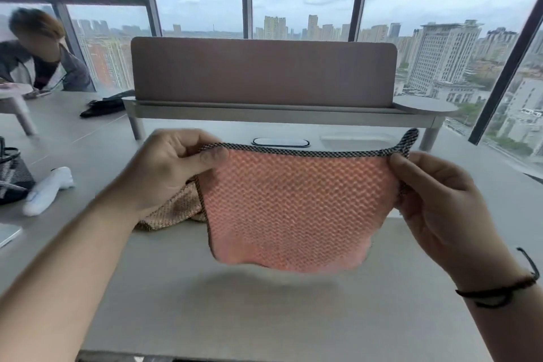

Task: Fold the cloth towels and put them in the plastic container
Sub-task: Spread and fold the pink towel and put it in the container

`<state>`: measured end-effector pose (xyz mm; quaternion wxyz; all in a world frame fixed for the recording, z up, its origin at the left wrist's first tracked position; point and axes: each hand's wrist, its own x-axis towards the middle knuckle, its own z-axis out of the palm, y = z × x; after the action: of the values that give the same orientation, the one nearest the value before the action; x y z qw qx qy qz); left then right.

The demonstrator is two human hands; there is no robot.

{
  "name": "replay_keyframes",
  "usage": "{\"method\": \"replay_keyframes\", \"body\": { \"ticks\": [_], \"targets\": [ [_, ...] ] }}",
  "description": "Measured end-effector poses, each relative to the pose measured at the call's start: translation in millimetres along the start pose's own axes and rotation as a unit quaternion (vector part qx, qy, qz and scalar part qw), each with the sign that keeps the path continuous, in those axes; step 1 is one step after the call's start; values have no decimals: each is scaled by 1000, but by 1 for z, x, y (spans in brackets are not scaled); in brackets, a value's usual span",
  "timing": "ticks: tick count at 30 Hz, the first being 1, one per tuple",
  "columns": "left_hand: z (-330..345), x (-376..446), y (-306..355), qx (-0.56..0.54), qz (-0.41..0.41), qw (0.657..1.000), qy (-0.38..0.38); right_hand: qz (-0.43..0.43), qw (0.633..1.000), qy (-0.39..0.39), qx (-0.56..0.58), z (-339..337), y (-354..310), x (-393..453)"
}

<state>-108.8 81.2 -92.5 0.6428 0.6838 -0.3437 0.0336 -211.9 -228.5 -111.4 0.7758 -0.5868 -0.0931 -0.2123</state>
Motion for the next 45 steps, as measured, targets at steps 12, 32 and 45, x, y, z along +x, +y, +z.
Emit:
{"method": "replay_keyframes", "body": {
  "ticks": [12, 32, 45],
  "targets": [
    [3, -4, 47, -72, -4, 996, 51, -72, 997, 12, -39, 13, -48, -6],
    [14, -8, -148, 292, -167, 936, 101, 135, 919, 50, -367, -48, 139, 34],
    [18, -37, -132, 127, -213, 964, 97, 139, 935, 20, -324, -49, 113, 13]
  ]
}}
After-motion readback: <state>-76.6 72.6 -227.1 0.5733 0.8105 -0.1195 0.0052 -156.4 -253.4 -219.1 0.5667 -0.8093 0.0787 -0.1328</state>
